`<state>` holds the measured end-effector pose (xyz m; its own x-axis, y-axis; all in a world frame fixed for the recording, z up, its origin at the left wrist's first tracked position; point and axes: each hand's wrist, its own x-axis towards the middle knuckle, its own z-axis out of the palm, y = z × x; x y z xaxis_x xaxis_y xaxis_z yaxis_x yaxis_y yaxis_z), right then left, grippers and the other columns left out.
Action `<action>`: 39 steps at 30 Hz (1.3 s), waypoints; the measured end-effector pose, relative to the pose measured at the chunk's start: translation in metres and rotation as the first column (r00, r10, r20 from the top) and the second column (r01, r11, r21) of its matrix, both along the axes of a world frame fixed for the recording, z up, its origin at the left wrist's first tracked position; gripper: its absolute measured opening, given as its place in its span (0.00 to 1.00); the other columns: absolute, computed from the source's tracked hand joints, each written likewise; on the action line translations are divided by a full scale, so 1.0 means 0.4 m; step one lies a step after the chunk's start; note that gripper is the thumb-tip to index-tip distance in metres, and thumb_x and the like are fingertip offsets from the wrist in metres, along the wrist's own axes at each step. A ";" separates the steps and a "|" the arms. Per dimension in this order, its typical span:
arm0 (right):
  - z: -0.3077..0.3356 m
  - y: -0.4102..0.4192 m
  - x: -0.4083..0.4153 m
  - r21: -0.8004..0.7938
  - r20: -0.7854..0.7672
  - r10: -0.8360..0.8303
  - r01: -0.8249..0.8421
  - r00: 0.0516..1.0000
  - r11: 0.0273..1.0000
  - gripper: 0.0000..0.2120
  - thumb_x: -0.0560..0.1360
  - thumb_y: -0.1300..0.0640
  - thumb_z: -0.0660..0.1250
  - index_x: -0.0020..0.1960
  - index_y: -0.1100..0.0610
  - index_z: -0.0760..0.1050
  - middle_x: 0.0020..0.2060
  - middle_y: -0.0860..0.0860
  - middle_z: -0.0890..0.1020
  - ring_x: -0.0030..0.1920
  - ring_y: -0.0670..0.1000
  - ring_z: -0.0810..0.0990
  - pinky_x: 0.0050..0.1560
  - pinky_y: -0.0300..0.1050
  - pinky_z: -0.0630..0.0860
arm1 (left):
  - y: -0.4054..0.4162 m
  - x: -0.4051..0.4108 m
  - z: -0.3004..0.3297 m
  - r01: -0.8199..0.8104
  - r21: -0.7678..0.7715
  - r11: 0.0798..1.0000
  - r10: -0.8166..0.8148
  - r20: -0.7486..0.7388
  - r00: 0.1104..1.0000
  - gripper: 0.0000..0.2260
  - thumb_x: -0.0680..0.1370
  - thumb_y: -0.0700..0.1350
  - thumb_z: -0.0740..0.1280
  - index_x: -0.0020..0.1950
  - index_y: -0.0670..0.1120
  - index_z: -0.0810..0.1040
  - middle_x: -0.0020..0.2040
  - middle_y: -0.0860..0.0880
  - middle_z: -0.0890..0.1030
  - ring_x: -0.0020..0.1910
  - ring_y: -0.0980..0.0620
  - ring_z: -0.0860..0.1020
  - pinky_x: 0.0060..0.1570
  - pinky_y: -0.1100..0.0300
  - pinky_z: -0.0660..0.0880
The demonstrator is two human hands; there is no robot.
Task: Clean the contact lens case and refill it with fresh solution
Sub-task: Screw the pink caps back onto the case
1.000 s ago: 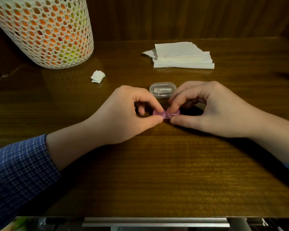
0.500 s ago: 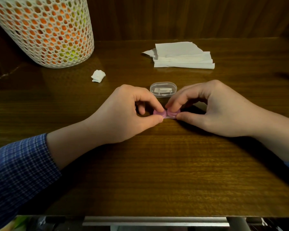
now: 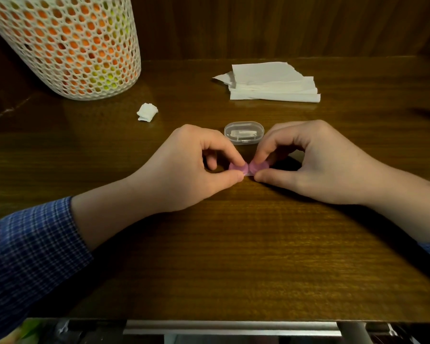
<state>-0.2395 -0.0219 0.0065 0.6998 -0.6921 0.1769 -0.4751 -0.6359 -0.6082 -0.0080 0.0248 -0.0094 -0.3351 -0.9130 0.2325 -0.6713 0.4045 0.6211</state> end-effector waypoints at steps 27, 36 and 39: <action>0.003 0.009 0.006 0.002 0.011 -0.032 0.032 0.999 0.999 0.01 0.71 0.53 0.77 0.42 0.49 0.86 0.48 0.41 0.85 0.51 0.39 0.83 0.56 0.40 0.80 | 0.001 -0.005 0.020 -0.001 0.028 1.000 0.001 -0.009 1.000 0.07 0.75 0.47 0.76 0.52 0.53 0.88 0.48 0.58 0.86 0.50 0.61 0.83 0.49 0.59 0.82; -0.004 0.017 0.017 -0.029 0.028 -0.055 0.056 0.998 0.998 0.03 0.70 0.51 0.77 0.41 0.49 0.86 0.43 0.43 0.85 0.46 0.43 0.84 0.53 0.45 0.82 | 0.005 -0.006 0.025 -0.002 0.019 1.000 0.002 0.009 1.000 0.07 0.75 0.47 0.76 0.53 0.53 0.88 0.49 0.59 0.86 0.51 0.63 0.83 0.53 0.61 0.82; 0.014 0.010 0.003 0.032 -0.023 0.019 -0.018 1.000 0.999 0.02 0.71 0.53 0.76 0.44 0.50 0.86 0.49 0.41 0.86 0.52 0.40 0.84 0.57 0.40 0.80 | 0.006 -0.008 0.026 -0.002 0.025 1.000 0.002 0.011 1.000 0.07 0.75 0.47 0.76 0.53 0.52 0.88 0.49 0.58 0.86 0.51 0.62 0.83 0.52 0.60 0.82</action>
<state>-0.2384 -0.0180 0.0120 0.7160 -0.6842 0.1386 -0.4780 -0.6253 -0.6169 -0.0110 0.0272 0.0011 -0.3355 -0.9193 0.2056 -0.6788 0.3873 0.6239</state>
